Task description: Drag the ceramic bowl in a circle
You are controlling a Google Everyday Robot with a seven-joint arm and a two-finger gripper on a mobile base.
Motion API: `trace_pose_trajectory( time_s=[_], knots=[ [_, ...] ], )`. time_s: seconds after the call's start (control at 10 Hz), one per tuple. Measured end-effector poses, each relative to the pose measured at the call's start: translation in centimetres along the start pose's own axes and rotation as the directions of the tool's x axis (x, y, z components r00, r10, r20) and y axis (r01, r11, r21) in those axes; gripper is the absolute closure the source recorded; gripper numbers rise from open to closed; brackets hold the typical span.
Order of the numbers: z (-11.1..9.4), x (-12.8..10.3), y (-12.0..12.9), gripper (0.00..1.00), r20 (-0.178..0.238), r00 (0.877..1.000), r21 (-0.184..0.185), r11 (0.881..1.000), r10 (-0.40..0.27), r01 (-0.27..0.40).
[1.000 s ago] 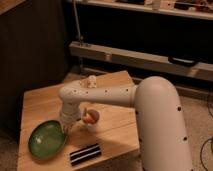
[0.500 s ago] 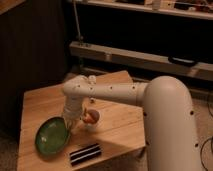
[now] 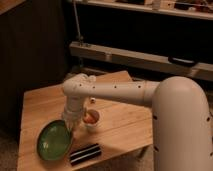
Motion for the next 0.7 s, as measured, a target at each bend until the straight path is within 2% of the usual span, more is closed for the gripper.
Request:
trace_pose_trajectory(
  time_s=[0.1, 0.3, 0.5, 0.7],
  knots=[
    [0.0, -0.6, -0.8, 0.86, 0.012, 0.999, -0.024, 0.999, -0.034, 0.034],
    [0.3, -2.0, -3.6, 0.86, 0.037, 0.992, -0.073, 0.99, -0.117, 0.119],
    [0.8, -2.3, -5.3, 0.86, 0.052, 0.988, -0.078, 0.986, -0.143, 0.147],
    [1.5, -0.7, -7.5, 0.86, 0.059, 0.985, -0.062, 0.985, -0.159, 0.163]
  ],
)
